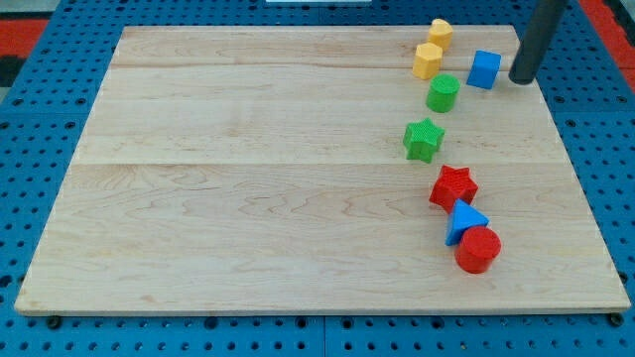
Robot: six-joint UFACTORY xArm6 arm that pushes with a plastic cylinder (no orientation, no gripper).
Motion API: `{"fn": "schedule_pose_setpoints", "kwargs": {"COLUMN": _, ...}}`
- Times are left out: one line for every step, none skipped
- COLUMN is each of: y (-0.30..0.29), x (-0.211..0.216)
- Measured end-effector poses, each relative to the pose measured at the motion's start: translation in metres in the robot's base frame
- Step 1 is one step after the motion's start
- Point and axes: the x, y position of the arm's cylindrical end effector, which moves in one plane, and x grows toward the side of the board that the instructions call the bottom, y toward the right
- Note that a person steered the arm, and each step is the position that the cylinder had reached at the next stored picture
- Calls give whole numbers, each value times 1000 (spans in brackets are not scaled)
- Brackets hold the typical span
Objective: Move the yellow heart left a bit
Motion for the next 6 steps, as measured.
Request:
{"fn": "schedule_pose_setpoints", "kwargs": {"y": -15, "x": 5}}
{"fn": "schedule_pose_setpoints", "kwargs": {"y": -16, "x": -17}}
{"fn": "schedule_pose_setpoints", "kwargs": {"y": -16, "x": -52}}
{"fn": "schedule_pose_setpoints", "kwargs": {"y": -9, "x": -77}}
{"fn": "schedule_pose_setpoints", "kwargs": {"y": -7, "x": -129}}
{"fn": "schedule_pose_setpoints", "kwargs": {"y": -17, "x": -130}}
